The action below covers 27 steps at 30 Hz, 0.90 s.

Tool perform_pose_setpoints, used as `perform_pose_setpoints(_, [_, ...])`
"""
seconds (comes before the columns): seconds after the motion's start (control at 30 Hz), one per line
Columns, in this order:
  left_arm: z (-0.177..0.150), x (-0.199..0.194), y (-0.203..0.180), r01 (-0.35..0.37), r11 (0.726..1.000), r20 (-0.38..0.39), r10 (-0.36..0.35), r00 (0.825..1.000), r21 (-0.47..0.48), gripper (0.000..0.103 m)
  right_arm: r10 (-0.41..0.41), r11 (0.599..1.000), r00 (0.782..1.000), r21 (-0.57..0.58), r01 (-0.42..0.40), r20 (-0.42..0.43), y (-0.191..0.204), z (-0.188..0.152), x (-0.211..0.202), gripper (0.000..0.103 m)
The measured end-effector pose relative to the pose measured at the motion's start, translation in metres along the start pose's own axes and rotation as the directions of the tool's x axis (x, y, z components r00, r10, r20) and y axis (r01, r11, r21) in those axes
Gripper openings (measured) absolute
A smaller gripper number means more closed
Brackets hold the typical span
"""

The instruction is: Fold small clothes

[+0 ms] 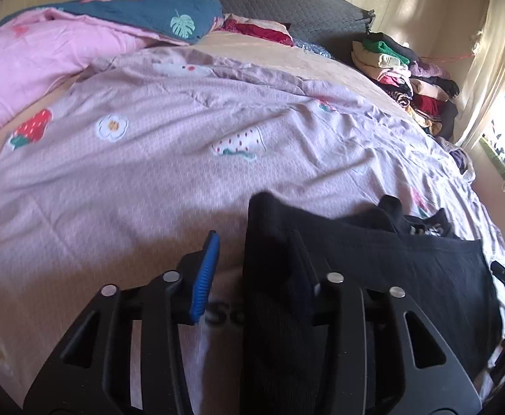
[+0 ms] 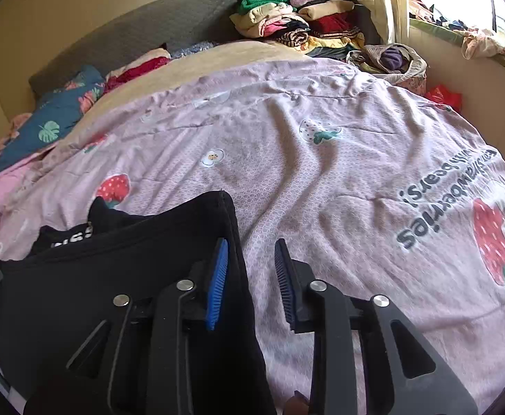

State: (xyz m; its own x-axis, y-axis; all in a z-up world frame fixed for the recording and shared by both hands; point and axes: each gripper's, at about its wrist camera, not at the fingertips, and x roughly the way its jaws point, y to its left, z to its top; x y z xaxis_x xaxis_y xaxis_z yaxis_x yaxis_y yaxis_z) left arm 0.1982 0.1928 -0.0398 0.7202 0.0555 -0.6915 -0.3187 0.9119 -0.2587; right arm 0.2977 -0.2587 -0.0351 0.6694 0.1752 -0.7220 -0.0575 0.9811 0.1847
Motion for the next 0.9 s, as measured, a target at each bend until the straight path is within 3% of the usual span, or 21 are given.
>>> perform_pose_setpoints(0.17, [-0.009, -0.027, 0.001, 0.008, 1.0, 0.024, -0.007, 1.0, -0.01, 0.053, 0.055, 0.998, 0.996, 0.023, -0.057, 0.066, -0.004, -0.016, -0.043, 0.041])
perform_pose_setpoints(0.23, [-0.013, -0.039, 0.0, 0.018, 1.0, 0.036, -0.018, 0.999, -0.011, 0.066, 0.074, 0.997, 0.994, -0.001, -0.074, 0.077, 0.002, -0.026, -0.057, 0.045])
perform_pose_setpoints(0.43, [-0.029, -0.071, -0.007, 0.038, 0.999, 0.046, -0.039, 0.998, 0.018, 0.082, 0.139, 0.988, 0.988, -0.073, -0.133, 0.074, 0.024, -0.05, -0.083, 0.062])
perform_pose_setpoints(0.53, [-0.038, -0.081, -0.011, 0.049, 0.998, 0.038, -0.05, 0.998, 0.032, 0.088, 0.174, 0.98, 0.983, -0.114, -0.166, 0.065, 0.038, -0.06, -0.092, 0.067])
perform_pose_setpoints(0.8, [-0.065, -0.093, -0.038, 0.098, 0.989, 0.006, -0.099, 0.995, 0.108, 0.09, 0.209, 0.966, 0.978, -0.159, -0.203, 0.021, 0.054, -0.082, -0.099, 0.074])
perform_pose_setpoints(0.9, [-0.072, -0.092, -0.052, 0.116, 0.981, -0.017, -0.115, 0.993, 0.153, 0.08, 0.204, 0.966, 0.979, -0.16, -0.201, -0.002, 0.054, -0.088, -0.097, 0.075])
